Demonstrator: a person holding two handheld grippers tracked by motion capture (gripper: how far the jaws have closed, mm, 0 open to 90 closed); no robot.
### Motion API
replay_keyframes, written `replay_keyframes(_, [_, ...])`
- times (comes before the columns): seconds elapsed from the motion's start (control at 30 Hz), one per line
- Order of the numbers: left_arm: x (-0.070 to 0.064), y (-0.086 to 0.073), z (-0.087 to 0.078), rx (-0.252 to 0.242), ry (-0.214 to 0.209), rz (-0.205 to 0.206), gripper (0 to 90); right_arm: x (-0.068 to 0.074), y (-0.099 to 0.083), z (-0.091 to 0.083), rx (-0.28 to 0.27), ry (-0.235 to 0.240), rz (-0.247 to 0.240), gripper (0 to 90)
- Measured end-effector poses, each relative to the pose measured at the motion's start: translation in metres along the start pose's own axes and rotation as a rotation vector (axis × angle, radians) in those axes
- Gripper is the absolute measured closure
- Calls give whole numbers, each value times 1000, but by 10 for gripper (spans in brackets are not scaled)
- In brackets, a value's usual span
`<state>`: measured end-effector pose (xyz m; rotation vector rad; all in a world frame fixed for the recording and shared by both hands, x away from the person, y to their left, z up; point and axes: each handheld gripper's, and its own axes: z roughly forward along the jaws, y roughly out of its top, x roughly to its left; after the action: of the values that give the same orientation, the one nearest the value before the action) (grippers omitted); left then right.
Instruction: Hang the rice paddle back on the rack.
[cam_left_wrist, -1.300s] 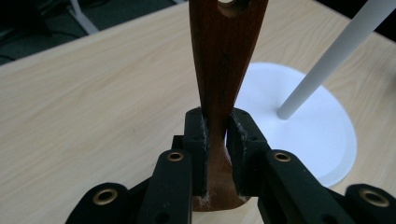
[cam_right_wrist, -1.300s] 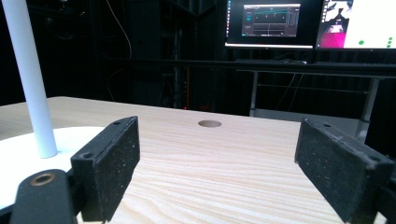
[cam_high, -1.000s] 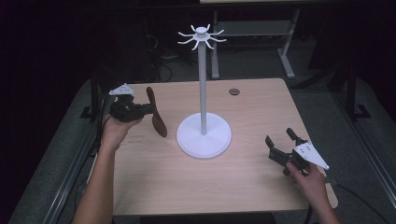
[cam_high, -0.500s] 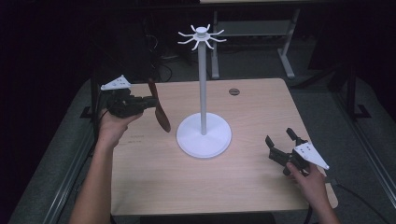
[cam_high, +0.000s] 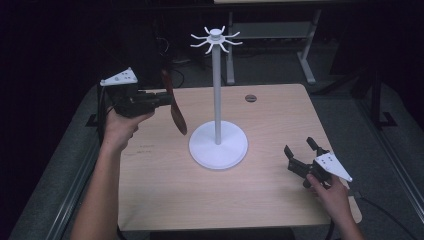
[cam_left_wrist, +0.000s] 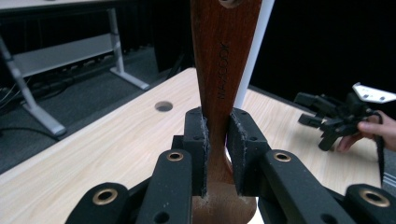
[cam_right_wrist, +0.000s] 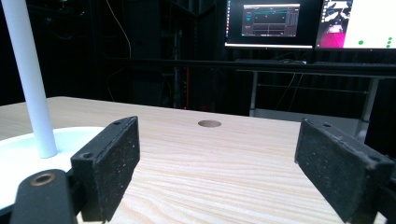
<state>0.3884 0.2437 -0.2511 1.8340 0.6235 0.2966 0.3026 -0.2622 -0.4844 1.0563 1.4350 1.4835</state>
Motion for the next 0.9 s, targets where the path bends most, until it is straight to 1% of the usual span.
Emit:
replay_keyframes(0.13, [-4,9,0,-11,-17,18,783,0,0,0,0,0,0,133])
replay_keyframes(0.2, [-6,14,0,-18,-25,35,783,0,0,0,0,0,0,133])
replay_keyframes(0.27, [-10,18,1,-25,-33,38,783,0,0,0,-1,0,0,133])
replay_keyframes(0.33, [-13,23,1,-27,-40,49,783,0,0,0,0,0,-1,133])
replay_keyframes(0.47, [-19,34,4,-34,-57,82,783,0,0,0,-1,0,0,133])
replay_keyframes(0.67, [-26,50,8,-36,-66,115,783,0,0,0,0,0,-1,133])
replay_keyframes(0.9, [-29,65,14,-30,-67,136,783,0,0,0,-1,0,0,133])
